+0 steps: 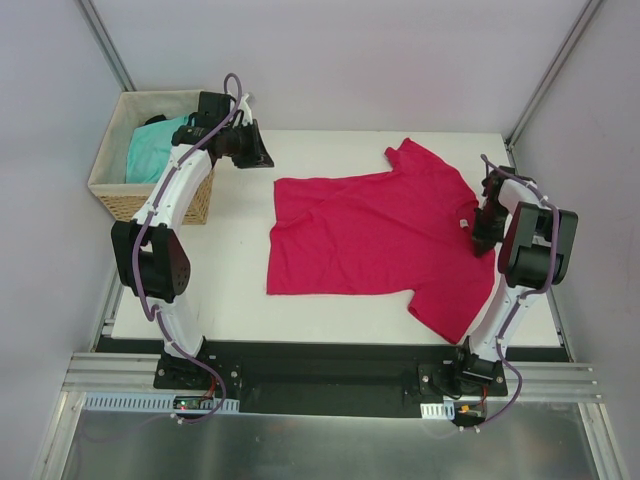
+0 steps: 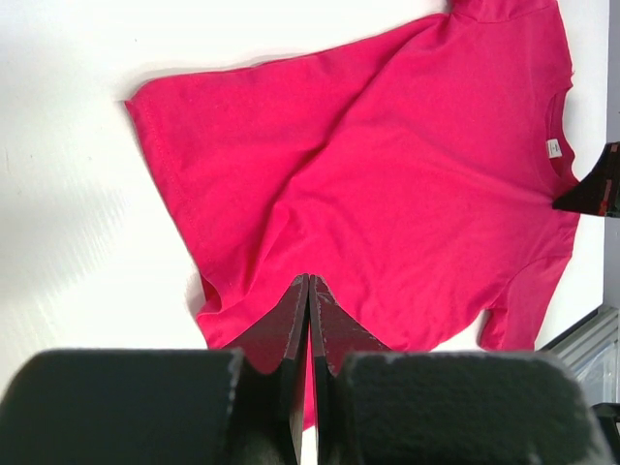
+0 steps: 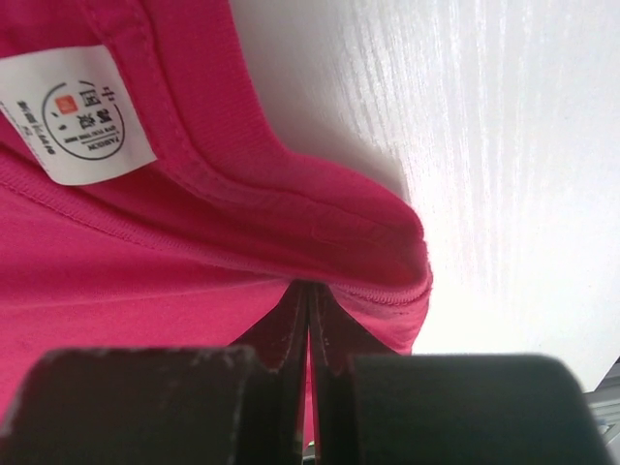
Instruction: Fold and stack the t-shirts
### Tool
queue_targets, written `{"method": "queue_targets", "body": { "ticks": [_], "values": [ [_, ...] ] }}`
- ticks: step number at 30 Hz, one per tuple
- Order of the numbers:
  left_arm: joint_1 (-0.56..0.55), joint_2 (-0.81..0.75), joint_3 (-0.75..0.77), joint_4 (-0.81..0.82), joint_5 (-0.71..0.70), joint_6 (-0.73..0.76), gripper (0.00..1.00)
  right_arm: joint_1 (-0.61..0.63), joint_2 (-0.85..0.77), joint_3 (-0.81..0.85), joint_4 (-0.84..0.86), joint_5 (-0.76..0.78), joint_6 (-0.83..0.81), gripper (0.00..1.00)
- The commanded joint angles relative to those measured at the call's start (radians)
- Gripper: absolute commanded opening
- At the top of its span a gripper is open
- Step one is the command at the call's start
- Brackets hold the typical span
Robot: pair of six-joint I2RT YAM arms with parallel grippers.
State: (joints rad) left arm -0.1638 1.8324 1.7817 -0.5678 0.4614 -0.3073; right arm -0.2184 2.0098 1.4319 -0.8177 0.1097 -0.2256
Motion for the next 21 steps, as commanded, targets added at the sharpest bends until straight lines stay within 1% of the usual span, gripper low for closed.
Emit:
{"method": "queue_targets", "body": {
  "ticks": [1, 4, 6, 7, 11, 14, 15, 20, 21],
  "values": [
    [-0.002, -0.022, 0.051, -0.015, -0.004, -0.016, 0.0, -0.003, -0.017, -0.02, 0.008, -0.037, 0.011, 0.01],
    [-0.003, -0.003, 0.051, -0.015, -0.024, -0.009, 0.0, 0.017, -0.126, -0.082, 0.051, -0.065, 0.043, 0.01],
    [-0.005, 0.024, 0.07, -0.015, -0.029, 0.013, 0.0, 0.045, -0.204, -0.085, 0.046, -0.1, 0.065, 0.01],
    [-0.003, 0.06, 0.08, -0.018, -0.029, 0.02, 0.0, 0.057, -0.229, -0.079, 0.031, -0.102, 0.071, 0.01],
    [-0.003, 0.18, 0.168, -0.036, -0.01, 0.03, 0.0, 0.128, -0.336, -0.057, 0.014, -0.188, 0.089, 0.01],
    [-0.005, 0.274, 0.235, -0.047, 0.013, 0.014, 0.0, 0.171, -0.422, -0.062, 0.055, -0.3, 0.117, 0.01],
    [-0.005, 0.292, 0.258, -0.046, 0.029, 0.011, 0.0, 0.195, -0.434, -0.059, 0.066, -0.368, 0.117, 0.01],
    [-0.005, 0.39, 0.283, -0.052, 0.039, -0.018, 0.0, 0.261, -0.392, 0.033, 0.009, -0.415, 0.088, 0.01],
    [-0.005, 0.398, 0.277, -0.052, 0.039, -0.019, 0.0, 0.27, -0.382, 0.045, 0.008, -0.447, 0.086, 0.01]
  ]
}}
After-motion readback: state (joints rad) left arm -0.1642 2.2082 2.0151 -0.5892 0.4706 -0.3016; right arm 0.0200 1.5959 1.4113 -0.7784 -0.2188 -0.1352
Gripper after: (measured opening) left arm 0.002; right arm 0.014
